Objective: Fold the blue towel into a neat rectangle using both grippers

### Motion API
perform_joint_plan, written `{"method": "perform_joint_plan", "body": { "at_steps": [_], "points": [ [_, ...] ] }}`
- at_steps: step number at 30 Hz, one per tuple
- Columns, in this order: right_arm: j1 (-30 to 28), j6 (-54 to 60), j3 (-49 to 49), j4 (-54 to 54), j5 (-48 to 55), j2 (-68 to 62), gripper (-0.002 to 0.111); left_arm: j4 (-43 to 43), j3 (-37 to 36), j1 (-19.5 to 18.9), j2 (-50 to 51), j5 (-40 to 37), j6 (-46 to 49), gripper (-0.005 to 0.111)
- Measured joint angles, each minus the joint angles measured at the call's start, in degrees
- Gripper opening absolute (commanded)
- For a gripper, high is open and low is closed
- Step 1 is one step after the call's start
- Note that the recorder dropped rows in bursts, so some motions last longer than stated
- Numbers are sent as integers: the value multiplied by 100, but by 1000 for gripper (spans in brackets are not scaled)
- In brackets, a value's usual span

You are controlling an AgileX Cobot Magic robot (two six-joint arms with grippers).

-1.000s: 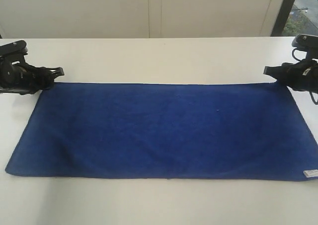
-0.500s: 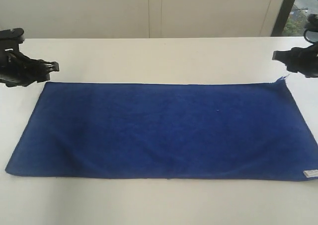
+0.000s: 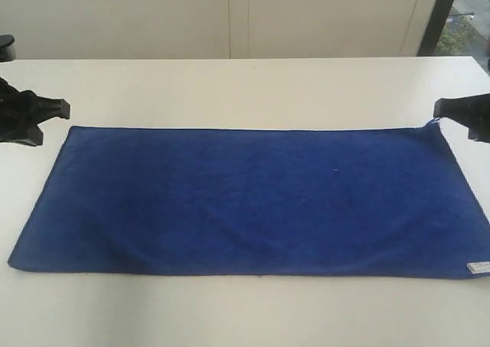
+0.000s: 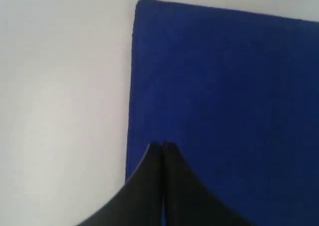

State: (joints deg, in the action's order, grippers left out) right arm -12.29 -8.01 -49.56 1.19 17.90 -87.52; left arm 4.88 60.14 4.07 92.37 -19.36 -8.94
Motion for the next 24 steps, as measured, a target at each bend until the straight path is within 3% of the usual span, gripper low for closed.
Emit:
{"method": "perform_joint_plan", "body": {
  "at_steps": [9,24],
  "points": [
    [545,0,1038,-4,95,1779,0,22,-1306,195,-1922,-64,71,0],
    [567,0,2169,-4,606,5812,0,22,-2652,195,-4916,-478,303,0]
  ]
}}
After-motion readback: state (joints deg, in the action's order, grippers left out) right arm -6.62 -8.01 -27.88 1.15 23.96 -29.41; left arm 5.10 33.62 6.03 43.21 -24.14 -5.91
